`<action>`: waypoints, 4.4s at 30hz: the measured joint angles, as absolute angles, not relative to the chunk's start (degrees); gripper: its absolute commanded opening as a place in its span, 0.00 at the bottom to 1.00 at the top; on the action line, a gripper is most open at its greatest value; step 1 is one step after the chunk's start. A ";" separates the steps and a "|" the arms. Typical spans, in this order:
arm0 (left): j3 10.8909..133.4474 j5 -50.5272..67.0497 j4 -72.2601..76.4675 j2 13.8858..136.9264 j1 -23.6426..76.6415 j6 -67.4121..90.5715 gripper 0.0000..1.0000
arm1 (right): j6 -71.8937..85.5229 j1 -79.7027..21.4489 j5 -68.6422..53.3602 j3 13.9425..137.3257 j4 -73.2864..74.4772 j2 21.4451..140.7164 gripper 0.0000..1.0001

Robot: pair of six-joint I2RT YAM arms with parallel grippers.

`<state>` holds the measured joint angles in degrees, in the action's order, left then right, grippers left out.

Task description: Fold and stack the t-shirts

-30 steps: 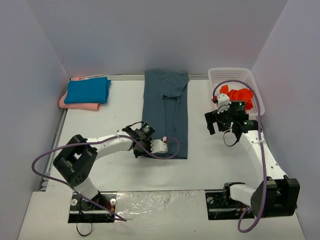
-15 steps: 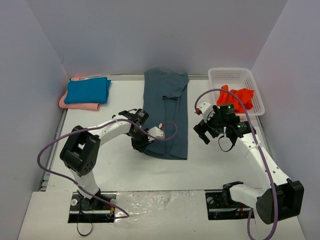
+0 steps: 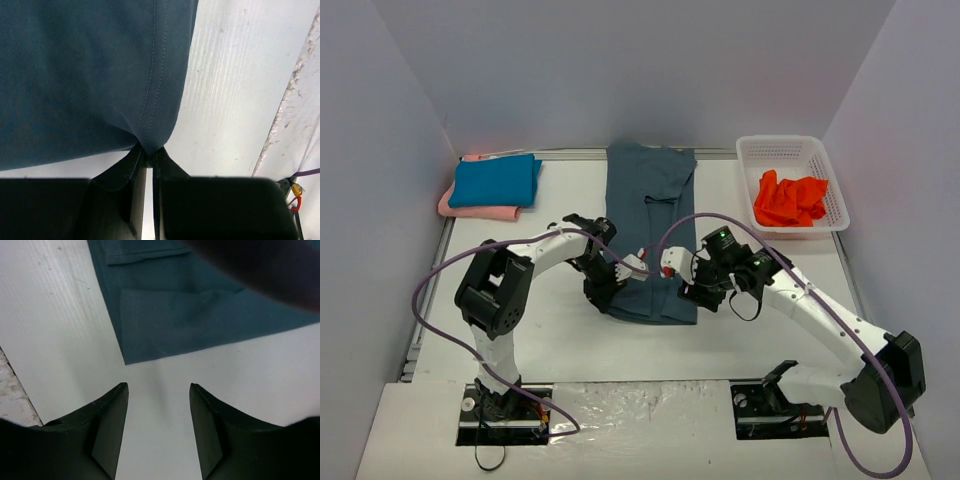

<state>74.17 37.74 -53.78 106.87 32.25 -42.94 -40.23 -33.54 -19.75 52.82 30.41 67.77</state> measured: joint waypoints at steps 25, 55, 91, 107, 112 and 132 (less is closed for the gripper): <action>75.37 41.58 -56.64 112.40 29.80 -44.21 0.02 | -41.45 -42.26 -15.20 51.59 26.04 85.89 0.54; 75.37 41.95 -58.04 112.79 29.02 -44.16 0.02 | -40.58 -43.22 -13.56 50.09 22.22 89.97 0.64; 78.06 44.51 -61.45 112.71 27.29 -46.00 0.02 | -38.63 -43.33 -10.31 52.12 29.82 93.06 0.18; 85.54 44.53 -72.69 111.87 27.22 -51.24 0.02 | -37.69 -42.61 -8.97 61.32 38.24 85.38 0.08; 85.71 45.15 -73.58 110.32 26.89 -51.75 0.02 | -37.87 -42.35 -9.80 61.39 39.46 85.38 0.26; 84.47 48.62 -73.01 113.69 26.20 -51.86 0.03 | -39.33 -45.47 -18.11 60.42 36.07 92.31 0.37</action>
<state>84.47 48.62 -73.01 113.69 26.20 -51.86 -39.33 -45.47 -18.11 60.42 36.07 92.31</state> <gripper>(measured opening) 0.056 0.363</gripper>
